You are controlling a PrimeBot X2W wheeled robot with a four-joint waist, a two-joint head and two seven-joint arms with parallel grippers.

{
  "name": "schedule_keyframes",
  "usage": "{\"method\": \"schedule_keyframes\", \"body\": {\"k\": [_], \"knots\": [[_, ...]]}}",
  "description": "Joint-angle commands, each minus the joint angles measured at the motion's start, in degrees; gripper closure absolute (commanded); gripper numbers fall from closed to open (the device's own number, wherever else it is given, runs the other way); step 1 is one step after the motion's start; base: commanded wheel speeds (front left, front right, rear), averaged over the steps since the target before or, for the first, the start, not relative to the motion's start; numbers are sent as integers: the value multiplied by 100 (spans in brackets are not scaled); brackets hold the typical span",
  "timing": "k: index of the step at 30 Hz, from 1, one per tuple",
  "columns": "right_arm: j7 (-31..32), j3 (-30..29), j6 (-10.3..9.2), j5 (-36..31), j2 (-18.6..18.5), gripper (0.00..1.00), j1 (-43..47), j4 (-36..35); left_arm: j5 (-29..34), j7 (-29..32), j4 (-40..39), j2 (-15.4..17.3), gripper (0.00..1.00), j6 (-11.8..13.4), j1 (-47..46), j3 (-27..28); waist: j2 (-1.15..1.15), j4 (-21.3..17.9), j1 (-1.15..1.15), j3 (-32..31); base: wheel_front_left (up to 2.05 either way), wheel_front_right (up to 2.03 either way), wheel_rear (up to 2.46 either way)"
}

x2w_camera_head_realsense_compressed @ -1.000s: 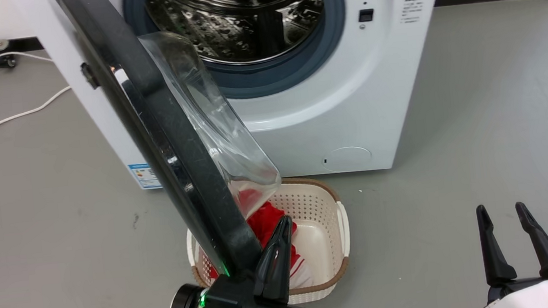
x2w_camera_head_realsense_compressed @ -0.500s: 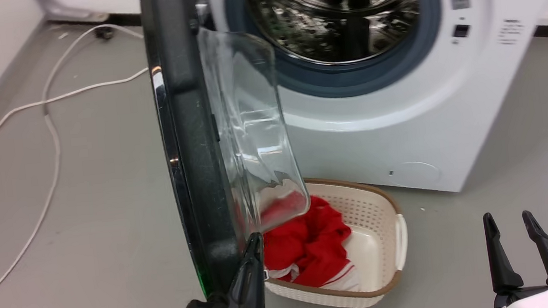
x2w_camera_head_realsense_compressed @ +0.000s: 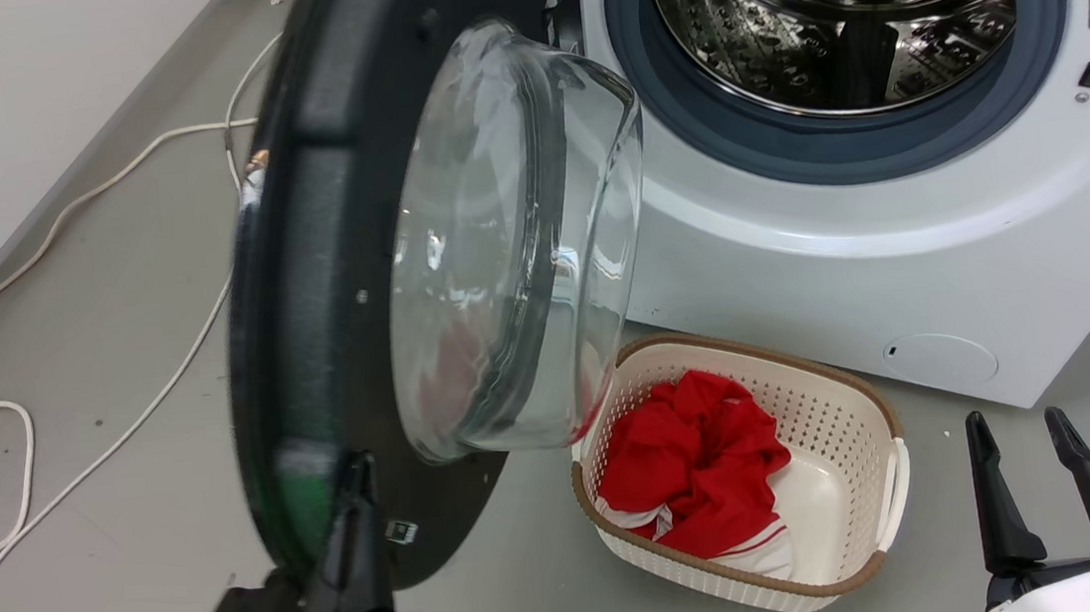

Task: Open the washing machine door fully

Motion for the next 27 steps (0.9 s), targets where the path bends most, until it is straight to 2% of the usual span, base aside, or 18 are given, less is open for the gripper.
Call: {"method": "schedule_keyframes", "body": {"k": [1,12,17,27], "knots": [[13,-6,-2,-9,7,0,-32,-20,-49,-36,65,60,100,-9,13,113,0,18,0,42,0,0,0],[65,-11,-2,17,7,0,-210,-39,-370,-137,729,149,100,-336,-469,1022,0,-127,0,339,0,0,0],[114,19,-2,-60,7,0,-282,-62,-417,-141,1157,265,100,-600,-778,1452,0,-221,0,460,0,0,0],[207,-43,-2,-151,7,0,-402,-119,-265,-144,1469,101,100,-894,-1094,2665,0,-335,0,678,0,0,0]]}}
